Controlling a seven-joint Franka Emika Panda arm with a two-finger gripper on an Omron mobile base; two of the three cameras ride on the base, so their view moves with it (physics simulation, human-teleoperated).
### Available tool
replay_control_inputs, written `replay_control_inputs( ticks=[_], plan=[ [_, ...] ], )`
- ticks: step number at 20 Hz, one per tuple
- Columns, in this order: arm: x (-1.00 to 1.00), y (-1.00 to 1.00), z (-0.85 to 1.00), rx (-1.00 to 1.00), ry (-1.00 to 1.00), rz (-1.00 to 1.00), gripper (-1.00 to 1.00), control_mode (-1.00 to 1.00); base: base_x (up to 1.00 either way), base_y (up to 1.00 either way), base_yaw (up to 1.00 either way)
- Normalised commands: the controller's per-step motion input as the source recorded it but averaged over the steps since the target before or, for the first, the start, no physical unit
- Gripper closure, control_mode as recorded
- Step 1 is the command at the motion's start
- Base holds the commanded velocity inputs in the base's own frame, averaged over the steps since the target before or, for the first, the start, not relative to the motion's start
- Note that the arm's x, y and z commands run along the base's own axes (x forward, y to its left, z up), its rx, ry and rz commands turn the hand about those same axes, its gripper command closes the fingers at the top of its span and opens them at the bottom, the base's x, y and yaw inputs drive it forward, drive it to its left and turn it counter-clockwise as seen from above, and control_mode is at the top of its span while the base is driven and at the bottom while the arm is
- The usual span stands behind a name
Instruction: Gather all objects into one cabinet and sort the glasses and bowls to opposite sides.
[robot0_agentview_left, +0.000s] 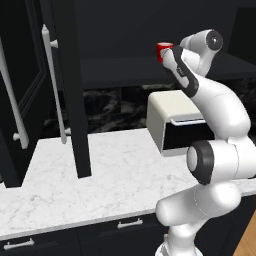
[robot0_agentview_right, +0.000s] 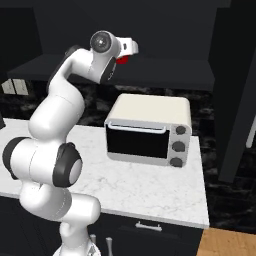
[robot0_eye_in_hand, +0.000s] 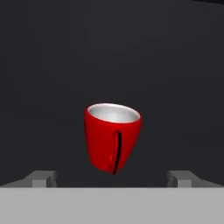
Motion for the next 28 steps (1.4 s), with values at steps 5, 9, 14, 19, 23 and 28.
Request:
replay_control_inputs(
  ticks=[5, 9, 14, 19, 23, 28],
  plan=[
    [0.01, 0.0, -0.06, 0.0, 0.03, 0.0, -1.0, -1.0, 0.0, 0.0, 0.0],
    [0.2, 0.0, -0.16, 0.0, 0.01, 0.0, -1.0, -1.0, 0.0, 0.0, 0.0],
    [0.32, 0.0, -0.17, 0.0, 0.0, 0.0, -1.0, -1.0, 0.0, 0.0, 0.0],
    [0.29, 0.0, -0.05, 0.0, 0.0, 0.0, -1.0, -1.0, 0.0, 0.0, 0.0],
    [0.31, 0.0, 0.0, 0.0, 0.0, 0.0, -1.0, -1.0, 0.0, 0.0, 0.0],
    [0.27, 0.0, 0.0, 0.0, 0.0, 0.0, 1.0, -1.0, 0.0, 0.0, 0.0]
  ],
)
